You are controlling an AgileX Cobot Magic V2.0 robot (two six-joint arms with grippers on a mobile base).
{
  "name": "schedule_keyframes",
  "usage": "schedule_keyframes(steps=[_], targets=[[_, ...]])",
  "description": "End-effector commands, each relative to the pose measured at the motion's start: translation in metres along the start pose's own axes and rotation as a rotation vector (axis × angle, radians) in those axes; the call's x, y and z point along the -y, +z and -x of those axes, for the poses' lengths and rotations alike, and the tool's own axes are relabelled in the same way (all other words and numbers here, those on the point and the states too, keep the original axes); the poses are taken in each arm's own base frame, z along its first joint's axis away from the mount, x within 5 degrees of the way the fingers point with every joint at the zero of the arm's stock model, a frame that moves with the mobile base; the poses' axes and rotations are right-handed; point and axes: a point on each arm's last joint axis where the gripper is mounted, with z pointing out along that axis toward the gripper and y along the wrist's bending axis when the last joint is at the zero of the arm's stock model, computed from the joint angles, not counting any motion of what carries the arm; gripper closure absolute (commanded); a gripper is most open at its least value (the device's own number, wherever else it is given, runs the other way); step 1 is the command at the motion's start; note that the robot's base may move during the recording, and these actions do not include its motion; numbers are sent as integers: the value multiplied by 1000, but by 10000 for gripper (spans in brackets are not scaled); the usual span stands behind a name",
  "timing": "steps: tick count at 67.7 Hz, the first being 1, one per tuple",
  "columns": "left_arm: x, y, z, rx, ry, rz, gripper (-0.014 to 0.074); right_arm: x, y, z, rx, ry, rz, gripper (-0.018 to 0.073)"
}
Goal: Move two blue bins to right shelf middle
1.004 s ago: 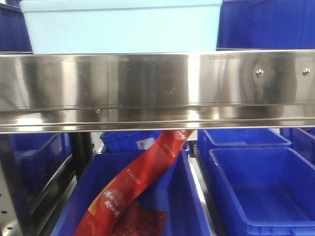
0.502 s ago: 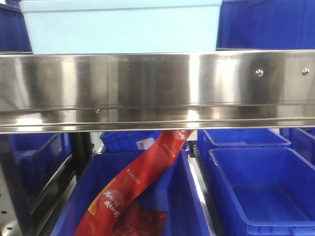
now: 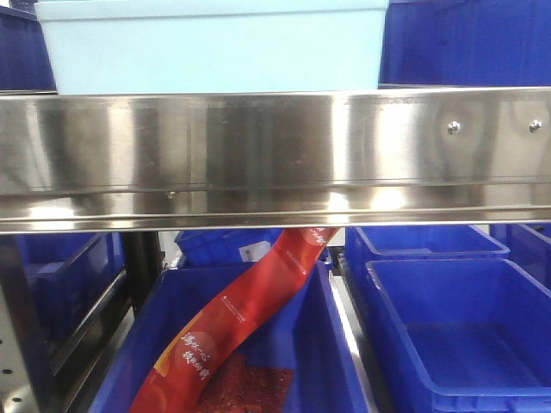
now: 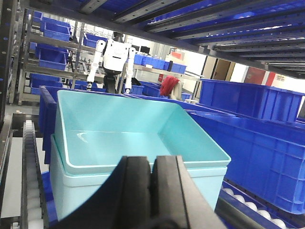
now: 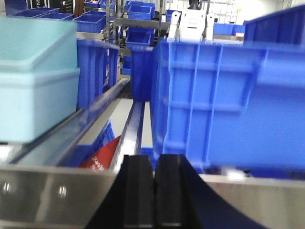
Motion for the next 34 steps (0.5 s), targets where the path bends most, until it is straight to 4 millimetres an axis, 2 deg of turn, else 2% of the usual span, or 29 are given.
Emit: schedule_keyframes(steps=[1, 12, 34], targets=[[1, -1, 1, 17, -2, -10, 707, 0, -5, -13, 40, 9, -8, 724], [1, -1, 1, 17, -2, -10, 707, 0, -11, -43, 40, 9, -9, 724], [1, -2, 2, 24, -2, -12, 707, -1, -11, -41, 74, -36, 5, 724]])
